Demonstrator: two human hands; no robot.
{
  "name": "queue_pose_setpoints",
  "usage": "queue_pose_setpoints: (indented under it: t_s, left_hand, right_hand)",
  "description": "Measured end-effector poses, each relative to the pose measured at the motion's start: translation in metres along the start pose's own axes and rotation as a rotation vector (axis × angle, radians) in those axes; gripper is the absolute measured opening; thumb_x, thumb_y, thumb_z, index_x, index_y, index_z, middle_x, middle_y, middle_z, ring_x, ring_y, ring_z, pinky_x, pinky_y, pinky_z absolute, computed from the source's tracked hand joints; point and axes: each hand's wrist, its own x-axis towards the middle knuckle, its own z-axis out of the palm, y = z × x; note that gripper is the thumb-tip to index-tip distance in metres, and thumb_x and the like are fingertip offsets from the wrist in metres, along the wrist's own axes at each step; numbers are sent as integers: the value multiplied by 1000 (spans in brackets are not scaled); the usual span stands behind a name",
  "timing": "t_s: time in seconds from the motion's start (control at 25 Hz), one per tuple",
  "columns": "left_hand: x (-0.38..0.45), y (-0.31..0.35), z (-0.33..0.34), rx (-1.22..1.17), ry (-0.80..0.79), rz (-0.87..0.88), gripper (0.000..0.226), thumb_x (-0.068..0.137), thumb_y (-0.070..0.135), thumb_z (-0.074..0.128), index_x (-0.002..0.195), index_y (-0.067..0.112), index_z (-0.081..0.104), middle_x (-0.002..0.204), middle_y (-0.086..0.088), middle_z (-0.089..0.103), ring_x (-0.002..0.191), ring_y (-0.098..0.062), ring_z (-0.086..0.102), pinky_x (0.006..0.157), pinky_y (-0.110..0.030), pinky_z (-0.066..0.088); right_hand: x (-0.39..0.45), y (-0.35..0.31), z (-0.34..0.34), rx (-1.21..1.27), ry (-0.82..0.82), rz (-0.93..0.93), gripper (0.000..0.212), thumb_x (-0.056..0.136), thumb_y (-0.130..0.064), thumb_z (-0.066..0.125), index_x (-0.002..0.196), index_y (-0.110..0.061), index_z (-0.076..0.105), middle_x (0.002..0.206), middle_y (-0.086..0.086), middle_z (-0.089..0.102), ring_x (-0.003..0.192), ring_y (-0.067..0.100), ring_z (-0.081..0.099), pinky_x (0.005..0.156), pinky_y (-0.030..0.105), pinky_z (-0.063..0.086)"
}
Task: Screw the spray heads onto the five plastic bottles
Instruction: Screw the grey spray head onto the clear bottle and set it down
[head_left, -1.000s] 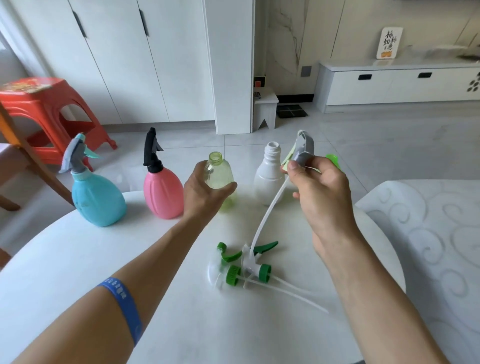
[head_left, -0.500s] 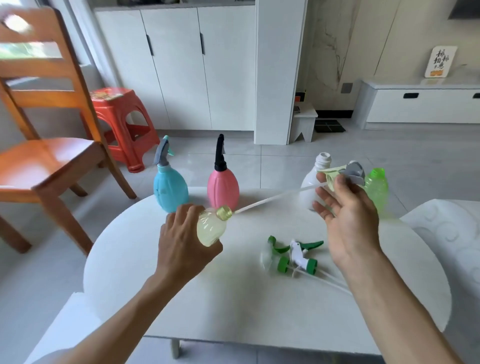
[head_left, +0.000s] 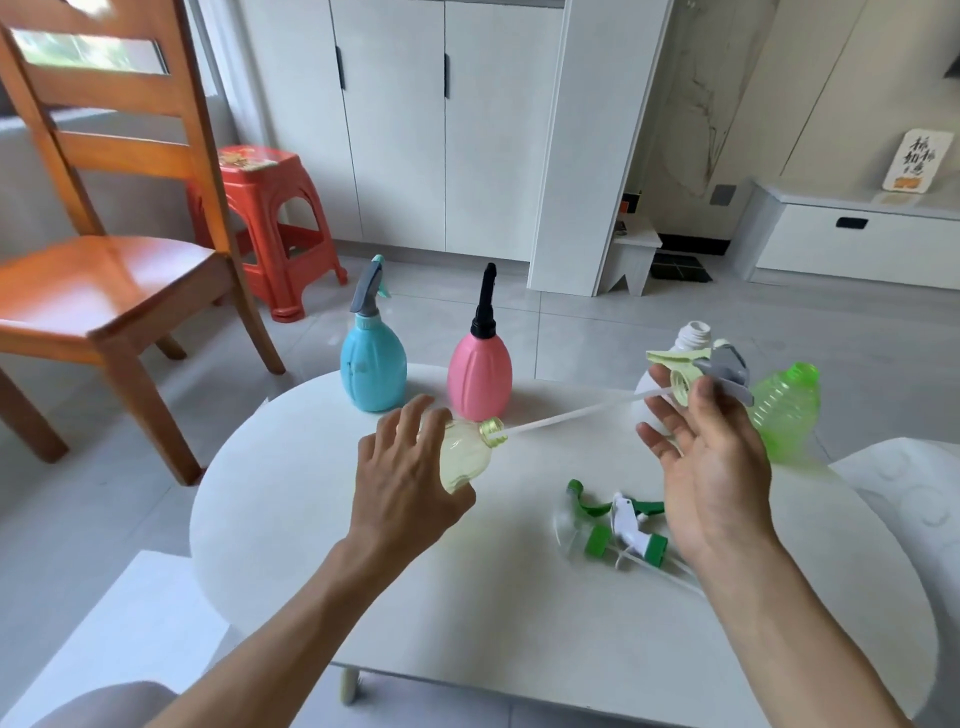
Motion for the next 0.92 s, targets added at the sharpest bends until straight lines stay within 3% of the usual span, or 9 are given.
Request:
queue_pose_setpoints:
  t_s: [0.24,0.48,0.6,0.76,0.92]
  left_hand:
    - [4,6,-4,-23,-8,-9,85,57,34,84,134,14,55,142,-11,53,126,-37,50,99,-49,43]
    - [6,13,-6,-42,8,-1,87,56,34,83,135,14,54,142,-10,53,127,-35,50,99,-48,41]
    - [4,16,-8,-58,-8,28,85,58,35,81,137,16,53,143,-8,52,128,-33,50,101,-47,40]
    - [1,24,-12,-90,-20,87,88,58,35,82,139,16,52,145,-6,51,129,-31,50,104,-45,40]
    - [-1,28,-18,-103,-38,118,88,59,36,81,139,17,52,147,-4,50,131,-30,49,104,-45,40]
  right_hand:
    - [16,-15,-11,52,-5,-31,12,101,-28,51,103,-28,62,115,-2,72,97,13,63,82,31,46]
    - [10,-2,-6,-11,-50,-66,8,101,-21,52,99,-25,59,120,7,72,102,20,59,82,34,45]
    - [3,7,-3,-52,-153,0,15,99,-14,52,97,-26,62,122,8,71,105,18,58,84,36,43]
    - [-15,32,7,-172,-315,90,16,91,-13,64,90,-27,72,100,-14,74,93,3,62,86,37,41]
    - [-23,44,13,-198,-423,70,18,84,-25,64,95,-34,74,111,-17,73,96,1,62,80,30,44]
